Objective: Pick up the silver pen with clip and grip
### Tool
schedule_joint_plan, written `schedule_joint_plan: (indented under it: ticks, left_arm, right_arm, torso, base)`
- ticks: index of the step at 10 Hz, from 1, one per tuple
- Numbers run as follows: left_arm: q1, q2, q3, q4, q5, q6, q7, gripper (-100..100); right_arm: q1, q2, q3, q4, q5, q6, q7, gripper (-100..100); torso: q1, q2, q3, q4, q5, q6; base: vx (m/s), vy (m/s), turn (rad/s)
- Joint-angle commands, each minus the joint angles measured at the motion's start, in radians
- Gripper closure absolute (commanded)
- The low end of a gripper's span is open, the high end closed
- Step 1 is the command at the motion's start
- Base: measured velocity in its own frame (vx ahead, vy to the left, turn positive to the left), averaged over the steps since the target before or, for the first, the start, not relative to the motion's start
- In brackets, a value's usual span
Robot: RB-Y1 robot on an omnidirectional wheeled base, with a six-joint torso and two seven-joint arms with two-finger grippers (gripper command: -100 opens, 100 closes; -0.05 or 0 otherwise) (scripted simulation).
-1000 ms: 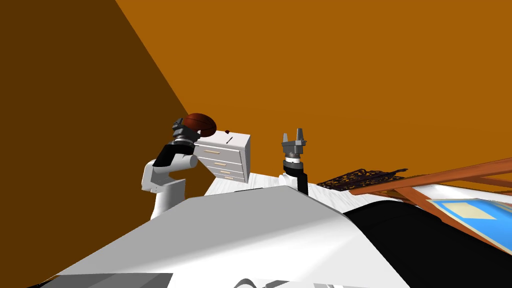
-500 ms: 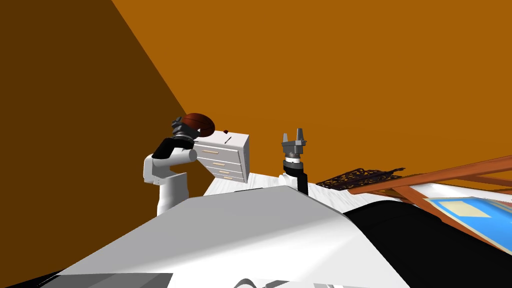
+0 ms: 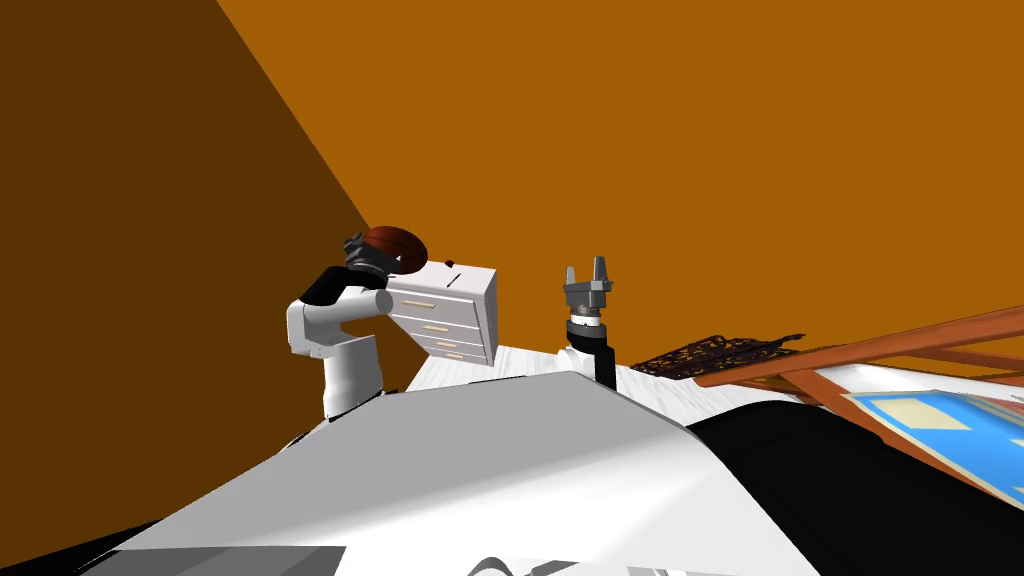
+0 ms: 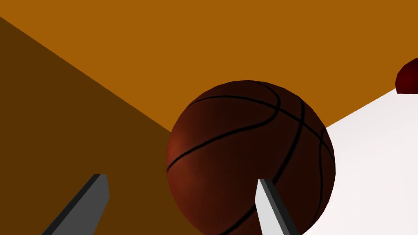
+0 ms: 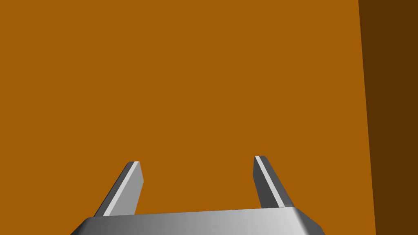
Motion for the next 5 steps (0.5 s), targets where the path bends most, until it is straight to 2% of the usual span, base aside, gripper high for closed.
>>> schedule_joint_plan:
  ticks: [1,2,3,5]
  left_arm:
    - [-0.028,-0.002,0.01,0.011,0.0,0.05,0.02,-100]
    - [-0.028,-0.002,0.01,0.011,0.0,0.061,0.02,-100]
    - [-0.073,-0.004,0.03,0.035,0.0,0.098,0.055,-100]
    - [-0.078,-0.004,0.03,0.035,0.0,0.135,0.055,-100]
  right_arm:
    - [0.0,0.0,0.0,0.0,0.0,0.0,0.0,0]
    - [0.0,0.0,0.0,0.0,0.0,0.0,0.0,0]
    - [0.0,0.0,0.0,0.0,0.0,0.0,0.0,0]
    - [0.0,0.0,0.0,0.0,0.0,0.0,0.0,0]
  torso:
    - [0.0,0.0,0.0,0.0,0.0,0.0]
    - [0.0,0.0,0.0,0.0,0.0,0.0]
    - [0.001,0.0,0.0,0.0,0.0,0.0]
    - [0.0,0.0,0.0,0.0,0.0,0.0]
  base:
    - [0.001,-0.019,-0.016]
    - [0.001,-0.01,0.002]
    - [-0.002,-0.017,-0.03]
    - [-0.002,-0.013,-0.01]
